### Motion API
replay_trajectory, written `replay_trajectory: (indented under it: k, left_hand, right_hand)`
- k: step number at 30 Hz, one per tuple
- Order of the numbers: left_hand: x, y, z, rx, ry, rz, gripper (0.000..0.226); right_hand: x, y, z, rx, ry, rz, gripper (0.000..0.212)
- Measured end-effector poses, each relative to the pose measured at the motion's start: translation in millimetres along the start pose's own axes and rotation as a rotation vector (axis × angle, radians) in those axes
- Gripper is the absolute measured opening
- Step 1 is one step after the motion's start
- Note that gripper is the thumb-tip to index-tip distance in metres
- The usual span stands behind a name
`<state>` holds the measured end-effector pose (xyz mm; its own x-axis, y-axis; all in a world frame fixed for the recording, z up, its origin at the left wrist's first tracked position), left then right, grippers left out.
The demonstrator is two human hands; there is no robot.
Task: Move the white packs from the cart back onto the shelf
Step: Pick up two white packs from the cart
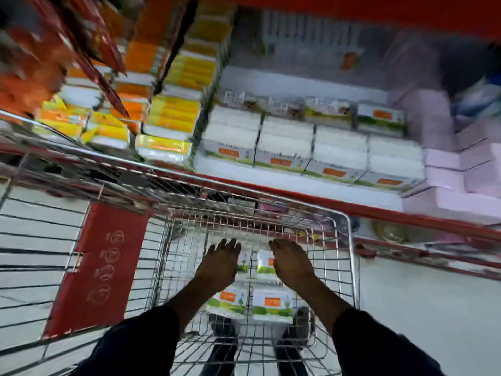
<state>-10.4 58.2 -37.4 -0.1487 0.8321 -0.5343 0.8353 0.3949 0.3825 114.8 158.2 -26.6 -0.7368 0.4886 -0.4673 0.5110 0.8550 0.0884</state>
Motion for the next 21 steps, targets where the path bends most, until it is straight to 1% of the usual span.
replay_trajectory:
  k: [1, 4, 6, 8, 10, 13, 17, 19, 21]
  left_hand:
    - [10.3, -5.2, 5.8, 0.029, -0.028, -0.014, 0.062]
    - [30.0, -17.7, 17.1, 0.015, -0.066, -0.032, 0.063]
    - [40.2, -20.5, 26.4, -0.024, -0.094, -0.029, 0.062]
    - [46.9, -21.5, 28.2, -0.051, -0.087, -0.017, 0.063]
    - [52.4, -24.3, 29.1, -0.1, -0.059, -0.019, 0.064]
    - [50.6, -27.6, 23.6, -0.181, -0.049, -0.03, 0.059]
    - [33.5, -34.5, 3.3, -0.294, 0.036, -0.02, 0.041]
    - [16.6, -28.0, -15.3, -0.284, 0.092, 0.005, 0.039]
    - [-2.9, -19.1, -39.9, -0.288, 0.184, 0.022, 0.04]
  right_hand:
    - [9.6, 1.1, 8.6, -0.018, -0.049, -0.005, 0.051]
    - [27.4, 7.0, 24.6, -0.031, -0.099, -0.006, 0.052]
    - [35.1, 5.0, 35.9, -0.052, -0.138, -0.025, 0.045]
    - [38.6, 6.1, 40.5, -0.061, -0.141, -0.035, 0.038]
    - [40.0, 9.5, 44.1, -0.048, -0.137, -0.027, 0.035]
    - [36.8, 14.2, 42.8, 0.015, -0.134, -0.007, 0.032]
    - [20.7, 16.7, 20.6, 0.218, -0.074, 0.028, 0.022]
    - [7.5, 13.8, -2.7, 0.255, -0.004, 0.037, 0.021]
    - [-6.5, 12.1, -30.5, 0.25, 0.085, 0.065, 0.025]
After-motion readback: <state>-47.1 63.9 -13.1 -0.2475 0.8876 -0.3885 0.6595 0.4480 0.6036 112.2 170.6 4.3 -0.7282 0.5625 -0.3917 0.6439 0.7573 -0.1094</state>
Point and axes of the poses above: each hand's wrist, its own x-axis towards the middle knuckle, its own z-axis out of the palm, y = z × x, the point moved 7 cm from there along x, towards the middle knuckle, and after that the axes turned 15 degrees about -x, right-handed, at the moved point
